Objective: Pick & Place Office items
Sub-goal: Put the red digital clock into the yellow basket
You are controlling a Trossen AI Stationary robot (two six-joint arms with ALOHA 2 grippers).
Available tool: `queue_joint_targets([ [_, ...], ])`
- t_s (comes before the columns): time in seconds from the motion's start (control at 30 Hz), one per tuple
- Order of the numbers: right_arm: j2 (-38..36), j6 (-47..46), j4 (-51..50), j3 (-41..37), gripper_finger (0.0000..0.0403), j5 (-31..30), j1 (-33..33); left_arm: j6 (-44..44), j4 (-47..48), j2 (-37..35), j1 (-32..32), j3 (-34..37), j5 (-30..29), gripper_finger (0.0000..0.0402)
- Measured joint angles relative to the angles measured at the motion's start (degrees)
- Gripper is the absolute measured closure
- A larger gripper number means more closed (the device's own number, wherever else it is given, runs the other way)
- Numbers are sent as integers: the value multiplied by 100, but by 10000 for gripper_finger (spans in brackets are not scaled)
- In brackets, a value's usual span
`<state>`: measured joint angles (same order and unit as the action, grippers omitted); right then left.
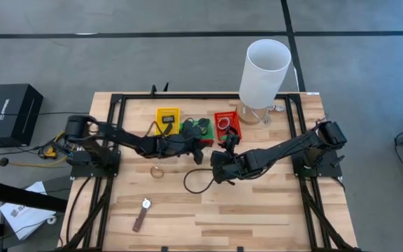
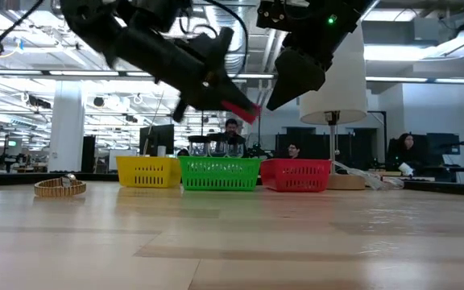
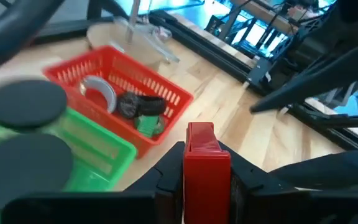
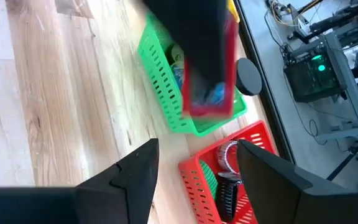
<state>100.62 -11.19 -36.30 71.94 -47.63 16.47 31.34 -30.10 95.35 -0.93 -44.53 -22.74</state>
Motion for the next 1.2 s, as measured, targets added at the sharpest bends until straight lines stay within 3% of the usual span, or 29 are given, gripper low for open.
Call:
queue_joint_targets([
  [0.23, 0, -137, -15, 0, 210, 242, 0, -575, 1331, -1561, 136, 279, -687, 354],
  [0.43, 2, -148, 89, -2, 218, 452, -2, -713, 1837, -2800, 155, 834, -1562, 348],
  [0.6, 2, -145, 379, -2, 223, 473, -7, -404, 1899, -3420, 402, 1644, -1665, 355],
  [0.77, 2, -100, 556, 0, 223, 665, -32, 270, 1839, -3475, 755, 2332, -1652, 339],
  [0.9, 4, -81, 660, -2, 224, 736, -89, 374, 1694, -3387, 979, 2677, -1678, 353],
  [1.2, 4, -76, 702, -2, 225, 736, -329, 350, 1455, -2956, 1430, 2730, -1688, 337],
])
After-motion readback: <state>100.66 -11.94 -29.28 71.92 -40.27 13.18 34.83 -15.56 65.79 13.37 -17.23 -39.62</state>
